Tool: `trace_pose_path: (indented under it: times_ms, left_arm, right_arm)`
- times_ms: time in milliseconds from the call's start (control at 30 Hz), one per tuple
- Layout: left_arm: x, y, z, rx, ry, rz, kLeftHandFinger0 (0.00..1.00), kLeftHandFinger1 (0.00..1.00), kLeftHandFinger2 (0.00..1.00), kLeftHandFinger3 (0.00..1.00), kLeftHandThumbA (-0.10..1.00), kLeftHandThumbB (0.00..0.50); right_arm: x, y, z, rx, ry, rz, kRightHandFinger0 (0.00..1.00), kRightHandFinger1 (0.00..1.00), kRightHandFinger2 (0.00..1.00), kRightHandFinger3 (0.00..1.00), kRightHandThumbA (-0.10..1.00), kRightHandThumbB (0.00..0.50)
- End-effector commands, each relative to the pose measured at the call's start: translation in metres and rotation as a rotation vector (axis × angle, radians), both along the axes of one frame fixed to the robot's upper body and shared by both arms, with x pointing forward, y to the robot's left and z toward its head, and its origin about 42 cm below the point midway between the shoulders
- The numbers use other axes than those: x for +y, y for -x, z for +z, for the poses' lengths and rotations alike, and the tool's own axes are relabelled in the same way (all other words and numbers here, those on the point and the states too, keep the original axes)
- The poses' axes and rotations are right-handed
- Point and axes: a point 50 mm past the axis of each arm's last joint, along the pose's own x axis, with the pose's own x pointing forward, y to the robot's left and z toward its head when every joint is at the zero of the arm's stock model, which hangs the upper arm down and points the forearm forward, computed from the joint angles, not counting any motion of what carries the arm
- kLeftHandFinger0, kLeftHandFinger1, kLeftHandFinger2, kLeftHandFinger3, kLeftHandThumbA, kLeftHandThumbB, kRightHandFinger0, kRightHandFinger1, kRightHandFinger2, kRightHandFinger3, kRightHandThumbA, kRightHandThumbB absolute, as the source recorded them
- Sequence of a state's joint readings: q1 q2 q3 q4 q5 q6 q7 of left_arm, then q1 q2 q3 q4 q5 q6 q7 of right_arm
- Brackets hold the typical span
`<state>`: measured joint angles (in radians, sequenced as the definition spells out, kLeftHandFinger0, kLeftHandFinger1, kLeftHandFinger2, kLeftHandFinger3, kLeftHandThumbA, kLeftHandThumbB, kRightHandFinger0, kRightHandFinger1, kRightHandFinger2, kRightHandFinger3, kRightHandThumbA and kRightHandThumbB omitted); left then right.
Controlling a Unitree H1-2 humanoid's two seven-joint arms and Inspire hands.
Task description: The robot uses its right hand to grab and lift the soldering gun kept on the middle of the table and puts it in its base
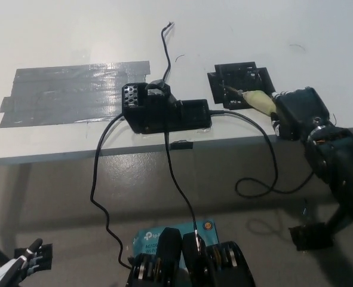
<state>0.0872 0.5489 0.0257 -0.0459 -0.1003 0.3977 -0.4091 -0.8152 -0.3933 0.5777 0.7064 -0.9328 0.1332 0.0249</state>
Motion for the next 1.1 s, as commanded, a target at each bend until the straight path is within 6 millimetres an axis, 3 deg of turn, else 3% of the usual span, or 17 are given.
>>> trace_pose_path:
  times_ms: [0,33,67,100,267,300,333,367,567,633,700,767,800,833,1067]
  left_arm:
    - [0.011,-0.004,0.013,-0.041,-0.036,-0.024,1.0,1.0,1.0,1.0,1.0,0.2]
    - [0.011,-0.004,0.014,-0.041,-0.042,-0.021,1.0,1.0,1.0,1.0,1.0,0.189]
    - [0.011,-0.004,0.013,-0.041,-0.044,-0.021,1.0,1.0,1.0,1.0,1.0,0.189]
    - [0.011,-0.004,0.013,-0.043,-0.047,-0.023,1.0,1.0,1.0,1.0,1.0,0.187]
    - [0.011,-0.004,0.013,-0.044,-0.037,-0.019,1.0,1.0,1.0,1.0,1.0,0.184]
    - [0.011,-0.005,0.013,-0.042,-0.037,-0.015,1.0,1.0,1.0,1.0,1.0,0.194]
    - [0.011,-0.006,0.013,-0.043,-0.038,-0.016,1.0,1.0,1.0,1.0,1.0,0.202]
    - [0.011,-0.006,0.012,-0.044,-0.043,-0.018,1.0,1.0,1.0,1.0,1.0,0.203]
    - [0.009,-0.005,0.009,-0.036,-0.037,-0.014,1.0,1.0,1.0,1.0,1.0,0.178]
    - [0.009,-0.005,0.009,-0.03,-0.039,-0.005,1.0,1.0,1.0,1.0,1.0,0.184]
    - [0.009,-0.005,0.007,-0.027,-0.042,-0.004,1.0,1.0,1.0,1.0,1.0,0.202]
    - [0.008,-0.005,0.007,-0.022,-0.039,-0.005,1.0,1.0,1.0,1.0,1.0,0.185]
    - [0.008,-0.005,0.006,-0.021,-0.039,-0.006,1.0,1.0,1.0,1.0,1.0,0.19]
    - [0.008,-0.004,0.005,-0.015,-0.038,-0.001,0.98,1.0,1.0,1.0,1.0,0.195]
    - [0.005,-0.005,0.002,-0.013,-0.05,-0.018,0.95,1.0,1.0,1.0,1.0,0.215]
  right_arm:
    - [-0.009,-0.001,0.015,-0.103,-0.131,0.05,0.0,0.32,0.65,0.16,-0.1,0.059]
    - [-0.009,-0.002,0.023,-0.155,-0.133,0.092,0.0,0.38,0.74,0.12,-0.1,0.066]
    - [-0.008,-0.003,0.027,-0.185,-0.136,0.113,0.0,0.38,0.75,0.15,-0.1,0.072]
    - [-0.009,-0.004,0.033,-0.202,-0.156,0.128,0.0,0.4,0.78,0.23,-0.1,0.057]
    - [-0.006,-0.01,0.067,-0.287,-0.163,0.184,0.0,0.34,0.71,0.55,-0.1,0.0]
    - [-0.004,-0.012,0.078,-0.322,-0.146,0.217,0.0,0.32,0.69,0.54,-0.1,0.006]
    - [-0.003,-0.014,0.088,-0.333,-0.145,0.233,0.0,0.25,0.62,0.48,-0.1,0.0]
    - [-0.002,-0.014,0.095,-0.33,-0.141,0.241,0.0,0.24,0.61,0.46,-0.1,0.0]
    - [0.002,-0.015,0.117,-0.362,-0.114,0.338,0.0,0.26,0.65,0.54,-0.1,0.004]
    - [0.006,-0.013,0.13,-0.351,-0.151,0.366,0.0,0.21,0.54,0.51,-0.1,0.002]
    - [0.008,-0.011,0.136,-0.308,-0.158,0.369,0.0,0.22,0.62,0.57,-0.1,0.0]
    - [0.011,-0.009,0.143,-0.274,-0.173,0.395,0.0,0.23,0.65,0.58,-0.1,0.0]
    - [0.014,-0.008,0.145,-0.268,-0.18,0.405,0.0,0.26,0.68,0.58,-0.1,0.034]
    - [0.017,-0.007,0.146,-0.262,-0.185,0.431,0.0,0.28,0.72,0.59,-0.1,0.022]
    - [0.018,0.0,0.142,-0.25,-0.102,0.511,0.0,0.29,0.74,0.67,-0.1,0.0]
